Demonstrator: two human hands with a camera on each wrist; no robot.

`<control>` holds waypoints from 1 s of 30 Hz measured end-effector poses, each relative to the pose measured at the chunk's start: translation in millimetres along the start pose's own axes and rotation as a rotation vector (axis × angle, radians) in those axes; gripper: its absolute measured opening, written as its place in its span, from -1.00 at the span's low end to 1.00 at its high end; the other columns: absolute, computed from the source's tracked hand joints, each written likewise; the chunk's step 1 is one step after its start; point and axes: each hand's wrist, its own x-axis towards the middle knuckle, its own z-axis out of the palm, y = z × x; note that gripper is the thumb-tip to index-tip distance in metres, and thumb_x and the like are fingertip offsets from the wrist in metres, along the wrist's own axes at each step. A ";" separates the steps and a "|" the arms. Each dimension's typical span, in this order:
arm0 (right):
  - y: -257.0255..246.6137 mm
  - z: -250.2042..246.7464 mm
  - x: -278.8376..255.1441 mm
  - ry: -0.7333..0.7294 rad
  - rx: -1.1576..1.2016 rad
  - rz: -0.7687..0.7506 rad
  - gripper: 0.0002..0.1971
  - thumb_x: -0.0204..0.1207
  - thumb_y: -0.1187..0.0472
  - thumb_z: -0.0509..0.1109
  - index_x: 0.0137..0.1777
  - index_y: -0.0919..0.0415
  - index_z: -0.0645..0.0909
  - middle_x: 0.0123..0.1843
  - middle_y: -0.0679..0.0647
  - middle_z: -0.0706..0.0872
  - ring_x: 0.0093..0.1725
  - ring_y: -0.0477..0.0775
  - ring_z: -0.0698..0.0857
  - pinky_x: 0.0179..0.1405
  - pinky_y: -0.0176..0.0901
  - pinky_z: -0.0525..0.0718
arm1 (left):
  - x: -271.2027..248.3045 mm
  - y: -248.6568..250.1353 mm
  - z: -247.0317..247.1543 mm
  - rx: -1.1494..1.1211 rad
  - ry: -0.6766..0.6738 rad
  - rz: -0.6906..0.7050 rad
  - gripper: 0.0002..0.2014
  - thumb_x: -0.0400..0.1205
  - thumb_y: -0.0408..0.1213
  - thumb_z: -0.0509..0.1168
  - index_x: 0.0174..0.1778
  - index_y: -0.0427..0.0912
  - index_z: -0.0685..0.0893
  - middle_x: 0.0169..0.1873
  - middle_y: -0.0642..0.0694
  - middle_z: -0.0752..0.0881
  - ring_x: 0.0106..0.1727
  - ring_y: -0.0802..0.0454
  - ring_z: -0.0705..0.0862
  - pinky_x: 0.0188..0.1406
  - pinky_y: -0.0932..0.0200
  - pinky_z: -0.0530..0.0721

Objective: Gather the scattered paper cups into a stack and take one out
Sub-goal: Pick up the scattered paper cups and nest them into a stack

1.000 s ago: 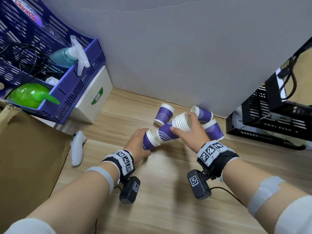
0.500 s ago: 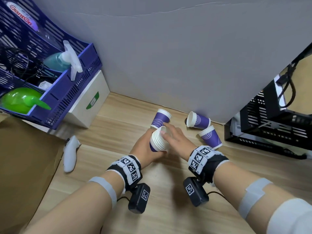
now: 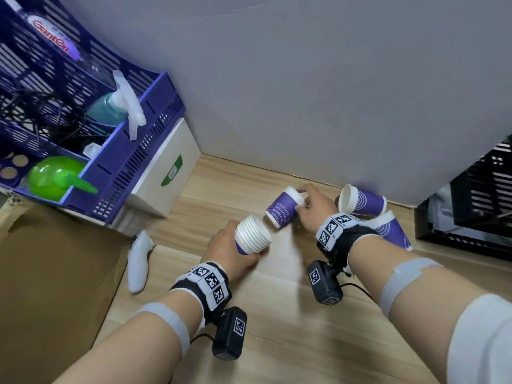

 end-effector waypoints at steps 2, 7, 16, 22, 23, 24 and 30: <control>2.4 1.1 -6.0 0.033 0.057 -0.025 -0.81 0.54 0.28 0.33 0.05 -0.03 0.61 -0.09 0.05 0.75 -0.02 0.22 0.74 0.00 -0.10 0.62 | 2.4 2.3 1.5 0.027 -0.011 -0.015 -0.32 0.21 0.00 0.56 0.24 0.02 0.47 0.08 -0.07 0.75 0.10 -0.15 0.72 0.05 -0.02 0.70; 1.1 -12.7 -29.7 0.159 0.212 -0.125 -0.84 0.55 0.26 0.36 -0.16 -0.05 0.64 -0.15 -0.04 0.77 -0.10 0.15 0.75 0.12 -0.01 0.68 | 4.5 10.1 6.1 0.026 -0.028 -0.039 -0.30 0.21 0.03 0.56 0.24 0.00 0.47 0.05 -0.09 0.74 0.06 -0.17 0.73 0.03 -0.03 0.71; 13.9 -14.2 -58.7 -0.017 0.108 -0.286 -0.81 0.59 0.12 0.34 0.05 -0.03 0.79 -0.17 -0.02 0.76 -0.16 -0.08 0.63 -0.01 -0.18 0.59 | 2.7 52.0 26.0 -0.223 -0.007 0.102 -0.40 0.29 -0.13 0.61 0.17 0.01 0.47 -0.07 0.04 0.72 -0.05 -0.02 0.70 -0.17 0.14 0.57; 28.0 -16.8 -70.2 -0.056 -0.039 -0.429 -0.61 0.61 0.16 0.19 0.34 -0.06 0.70 0.24 -0.08 0.71 0.14 0.07 0.55 0.34 0.02 0.50 | 0.8 56.1 39.2 -0.351 0.011 0.119 -0.36 0.27 -0.18 0.65 0.17 0.01 0.45 -0.05 0.02 0.73 -0.03 0.02 0.71 -0.07 0.12 0.65; 30.1 -18.9 -69.2 -0.096 -0.090 -0.456 -0.59 0.57 0.16 0.16 0.33 -0.04 0.70 0.32 0.01 0.66 0.14 0.12 0.60 0.32 0.08 0.54 | 0.1 55.0 41.2 -0.357 0.002 0.110 -0.35 0.26 -0.18 0.66 0.16 0.01 0.45 -0.05 0.00 0.73 -0.03 0.00 0.72 -0.05 0.10 0.66; 27.6 -25.3 -69.2 -0.120 -0.179 -0.471 -0.56 0.55 0.15 0.13 0.34 -0.05 0.68 0.36 0.07 0.59 0.11 0.17 0.63 0.26 0.10 0.58 | -0.9 53.6 42.9 -0.357 -0.011 0.099 -0.35 0.25 -0.16 0.66 0.15 0.02 0.45 -0.05 0.00 0.74 -0.03 0.00 0.72 -0.06 0.09 0.66; 30.8 -76.1 -38.8 0.077 -0.913 -0.230 -0.40 0.47 -0.06 -0.13 0.48 -0.05 0.43 0.53 0.29 0.32 0.54 0.33 0.29 0.45 0.27 0.32 | -9.3 44.7 39.3 -0.310 -0.052 0.013 -0.36 0.30 -0.07 0.61 0.21 0.04 0.44 0.01 0.01 0.71 0.02 -0.01 0.70 -0.01 0.12 0.60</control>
